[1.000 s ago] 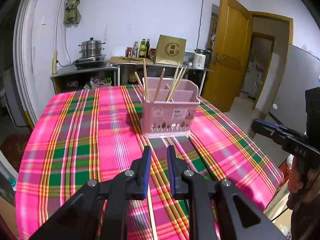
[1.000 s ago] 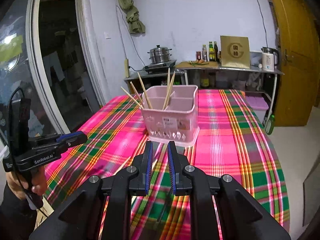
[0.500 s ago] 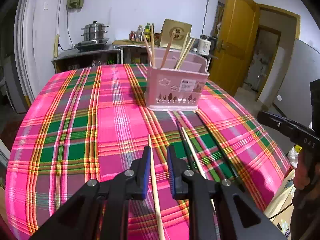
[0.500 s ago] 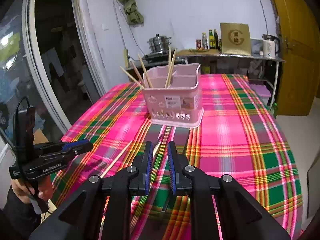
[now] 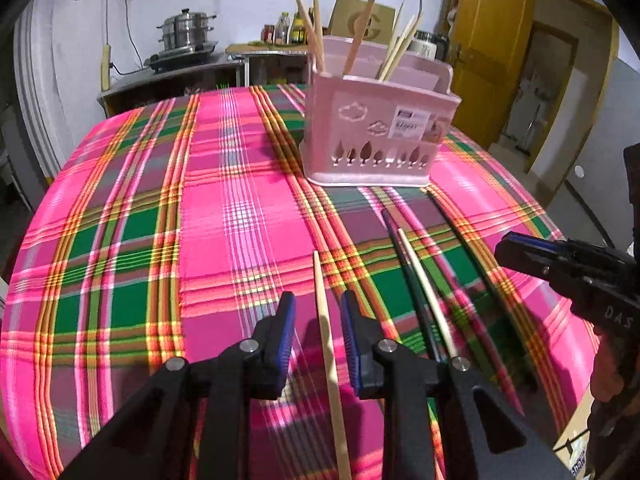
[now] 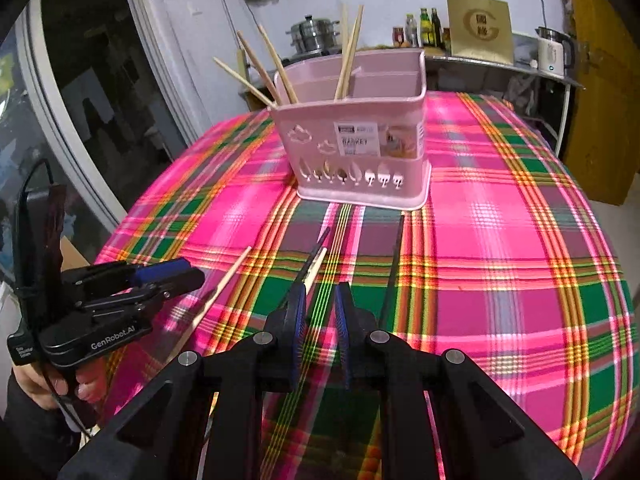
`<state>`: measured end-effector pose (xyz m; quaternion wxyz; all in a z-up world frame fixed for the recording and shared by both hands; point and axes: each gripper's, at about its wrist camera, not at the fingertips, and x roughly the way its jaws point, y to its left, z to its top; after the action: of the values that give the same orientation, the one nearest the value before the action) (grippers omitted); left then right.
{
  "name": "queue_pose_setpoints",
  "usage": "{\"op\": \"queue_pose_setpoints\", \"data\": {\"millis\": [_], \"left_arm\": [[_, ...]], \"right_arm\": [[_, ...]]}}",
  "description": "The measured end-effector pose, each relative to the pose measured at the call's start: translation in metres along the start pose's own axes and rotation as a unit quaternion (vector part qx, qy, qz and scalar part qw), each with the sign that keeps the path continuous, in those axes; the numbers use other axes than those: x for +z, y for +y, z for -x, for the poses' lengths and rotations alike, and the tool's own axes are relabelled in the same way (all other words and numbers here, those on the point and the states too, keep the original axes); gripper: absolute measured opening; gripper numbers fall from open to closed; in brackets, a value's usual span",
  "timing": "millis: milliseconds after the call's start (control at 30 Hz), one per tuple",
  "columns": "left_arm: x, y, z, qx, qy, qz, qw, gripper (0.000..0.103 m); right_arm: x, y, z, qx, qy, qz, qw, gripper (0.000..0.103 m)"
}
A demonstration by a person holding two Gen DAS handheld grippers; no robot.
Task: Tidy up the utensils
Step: 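Move both open grippers back down to the loose chopsticks, then close the left gripper on a wooden chopstick while the right gripper grasps another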
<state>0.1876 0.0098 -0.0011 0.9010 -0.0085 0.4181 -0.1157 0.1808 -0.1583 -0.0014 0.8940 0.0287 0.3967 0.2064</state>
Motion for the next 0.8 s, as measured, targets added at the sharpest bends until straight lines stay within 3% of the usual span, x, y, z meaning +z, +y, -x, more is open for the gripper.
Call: {"op": "queue_pose_setpoints", "data": {"millis": [333, 800], "left_arm": [[0.005, -0.001, -0.029, 0.007, 0.034, -0.005, 0.9994, 0.024], [0.005, 0.002, -0.03, 0.012, 0.021, -0.003, 0.9997, 0.024]], "right_arm": [[0.006, 0.003, -0.038, -0.011, 0.042, -0.003, 0.999, 0.015], [0.015, 0.011, -0.067, -0.032, 0.064, 0.001, 0.997, 0.015]]}}
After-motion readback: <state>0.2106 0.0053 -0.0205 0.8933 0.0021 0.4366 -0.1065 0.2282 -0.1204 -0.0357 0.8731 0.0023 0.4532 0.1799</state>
